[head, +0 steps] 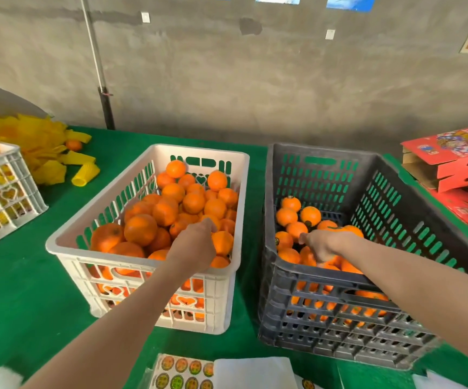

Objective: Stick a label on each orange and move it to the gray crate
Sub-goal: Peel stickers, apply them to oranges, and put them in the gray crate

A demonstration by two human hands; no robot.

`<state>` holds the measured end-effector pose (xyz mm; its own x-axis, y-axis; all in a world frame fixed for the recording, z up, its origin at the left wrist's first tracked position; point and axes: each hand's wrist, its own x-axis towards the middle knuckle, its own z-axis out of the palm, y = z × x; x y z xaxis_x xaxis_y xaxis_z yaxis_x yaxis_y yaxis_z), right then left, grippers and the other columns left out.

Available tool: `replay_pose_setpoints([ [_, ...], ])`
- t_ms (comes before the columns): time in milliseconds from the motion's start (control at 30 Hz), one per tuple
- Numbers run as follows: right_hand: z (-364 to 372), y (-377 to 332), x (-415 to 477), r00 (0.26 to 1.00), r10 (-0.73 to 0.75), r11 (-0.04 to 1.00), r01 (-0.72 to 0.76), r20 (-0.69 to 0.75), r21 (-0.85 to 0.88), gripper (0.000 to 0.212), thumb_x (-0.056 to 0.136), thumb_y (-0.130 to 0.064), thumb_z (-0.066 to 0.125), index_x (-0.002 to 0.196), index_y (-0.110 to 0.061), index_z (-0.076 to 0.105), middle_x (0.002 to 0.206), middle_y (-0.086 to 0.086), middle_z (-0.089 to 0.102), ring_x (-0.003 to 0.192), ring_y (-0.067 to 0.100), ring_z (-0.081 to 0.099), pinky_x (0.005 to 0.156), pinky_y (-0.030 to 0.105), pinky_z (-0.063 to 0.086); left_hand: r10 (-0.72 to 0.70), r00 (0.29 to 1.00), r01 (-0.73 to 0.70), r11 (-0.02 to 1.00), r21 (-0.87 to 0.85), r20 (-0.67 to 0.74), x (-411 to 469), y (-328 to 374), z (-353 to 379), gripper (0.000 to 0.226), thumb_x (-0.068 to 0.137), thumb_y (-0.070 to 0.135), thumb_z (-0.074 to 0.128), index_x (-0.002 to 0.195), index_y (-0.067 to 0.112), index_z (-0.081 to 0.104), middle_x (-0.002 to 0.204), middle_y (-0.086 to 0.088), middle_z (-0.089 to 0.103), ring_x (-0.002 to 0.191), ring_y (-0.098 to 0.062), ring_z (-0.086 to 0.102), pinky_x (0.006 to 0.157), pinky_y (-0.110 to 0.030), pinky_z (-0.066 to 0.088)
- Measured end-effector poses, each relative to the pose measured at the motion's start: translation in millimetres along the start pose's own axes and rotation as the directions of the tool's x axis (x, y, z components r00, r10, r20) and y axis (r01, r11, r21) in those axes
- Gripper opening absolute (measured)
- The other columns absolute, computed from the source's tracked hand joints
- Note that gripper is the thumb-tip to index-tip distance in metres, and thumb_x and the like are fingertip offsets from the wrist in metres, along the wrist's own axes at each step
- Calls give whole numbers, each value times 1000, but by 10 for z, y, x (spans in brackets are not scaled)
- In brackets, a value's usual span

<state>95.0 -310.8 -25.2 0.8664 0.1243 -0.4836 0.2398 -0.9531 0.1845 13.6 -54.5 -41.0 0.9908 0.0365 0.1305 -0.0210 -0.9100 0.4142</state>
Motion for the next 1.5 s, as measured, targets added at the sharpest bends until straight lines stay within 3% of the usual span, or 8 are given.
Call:
replay_pose_setpoints([
  [100,84,85,16,997,35,998,-31,72,-51,71,91,-22,61,147,-11,20,136,18,42,110,33,51,83,41,48,-6,999,6,1000,-7,38,-2,13,-1,32,92,5,50,121,17,50,74,9,48,66,-10,49,47,-18,29],
  [200,5,101,-47,956,-11,996,37,-292,80,61,89,-25,62,140,-13,31,135,17,39,114,37,49,87,44,47,5,998,-4,1000,-14,68,-28,48,-29,26,93,11,51,118,18,49,84,2,52,71,-13,50,49,-18,31],
  [300,-139,32,-183,640,43,927,261,-767,271,43,88,-11,60,130,-9,49,131,14,50,112,32,54,90,40,47,19,999,-17,998,-63,38,-59,101,-87,12,94,16,48,105,20,51,93,-3,57,83,-21,56,64,-25,37],
  [433,-246,-282,-520,356,-18,824,535,-934,188,17,86,-8,66,103,-7,65,98,7,65,86,21,62,76,36,51,67,997,-65,996,-55,41,-23,45,-51,21,95,16,48,115,15,51,72,11,42,67,-11,50,51,-17,33],
  [600,-118,-602,-761,462,-340,779,627,-819,30,5,88,-21,66,87,-16,69,88,-5,67,86,12,58,85,25,40,19,996,-5,989,-151,92,38,27,-51,29,93,12,53,121,14,51,84,3,53,77,-14,54,56,-17,38],
  [1033,-169,-691,-918,629,-301,845,524,-717,105,22,96,-23,52,86,-10,67,92,3,64,96,24,52,89,42,42,-205,968,126,898,422,146,396,-1159,-442,60,80,29,62,135,20,40,141,-11,43,133,-33,38,108,-51,33],
  [1233,408,-866,-1444,135,-143,742,671,-980,-16,11,90,-10,56,92,-4,65,95,10,64,89,25,58,80,29,46,-165,982,112,896,430,87,362,-1145,-451,56,79,26,65,130,18,42,131,-13,52,119,-34,53,96,-46,47],
  [1500,1843,-460,-1362,943,-105,889,232,-317,396,42,98,-30,41,66,-4,49,66,14,50,68,27,52,55,30,33,-348,916,259,893,-368,-201,238,-820,-641,79,66,27,84,131,23,40,131,-26,40,115,-45,47,91,-53,47],
])
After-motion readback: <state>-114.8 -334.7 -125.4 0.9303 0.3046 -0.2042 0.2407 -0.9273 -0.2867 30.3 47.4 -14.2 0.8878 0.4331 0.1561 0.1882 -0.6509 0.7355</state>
